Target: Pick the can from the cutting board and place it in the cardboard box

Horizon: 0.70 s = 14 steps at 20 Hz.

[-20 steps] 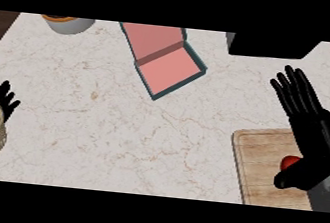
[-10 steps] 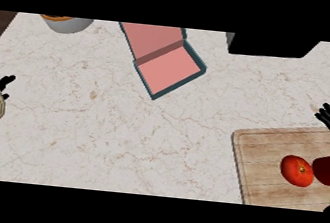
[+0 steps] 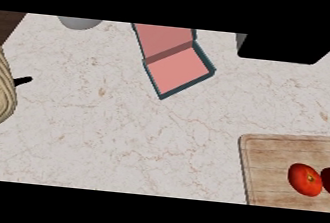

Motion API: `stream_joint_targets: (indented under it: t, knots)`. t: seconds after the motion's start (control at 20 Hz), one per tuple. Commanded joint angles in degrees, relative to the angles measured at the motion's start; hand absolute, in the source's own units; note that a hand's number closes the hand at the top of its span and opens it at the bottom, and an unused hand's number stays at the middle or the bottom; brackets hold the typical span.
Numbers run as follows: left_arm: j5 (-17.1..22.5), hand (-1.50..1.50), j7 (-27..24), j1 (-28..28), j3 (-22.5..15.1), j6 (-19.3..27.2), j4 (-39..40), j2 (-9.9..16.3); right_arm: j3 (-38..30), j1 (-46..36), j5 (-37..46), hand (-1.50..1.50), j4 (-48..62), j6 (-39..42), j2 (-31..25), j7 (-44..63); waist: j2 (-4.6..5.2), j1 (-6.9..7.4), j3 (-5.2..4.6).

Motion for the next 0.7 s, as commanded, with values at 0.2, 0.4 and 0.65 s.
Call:
stream_joint_targets:
  t: [0.2, 0.4, 0.65]
  knots:
    - [-7.2, 0.0, -8.29, -1.19, 2.73, 7.15, -1.42, -6.39, 7.42, -0.38, 16.12, -1.5, 3.65, -0.83, -9.49, -14.35, 0.37, 1.33, -0.17]
    - [-12.13, 0.0, -9.72, -1.23, 2.65, 7.83, -1.74, -10.39, 12.75, -2.16, 23.08, -1.5, 3.21, -4.24, -12.17, -12.98, 0.37, 1.6, -0.31]
    - [-15.18, 0.0, -12.39, -3.62, 5.95, 5.3, -0.05, -13.57, 17.73, -5.0, 27.21, -1.5, 7.69, -4.8, -11.48, -14.79, 0.42, 1.25, -0.27]
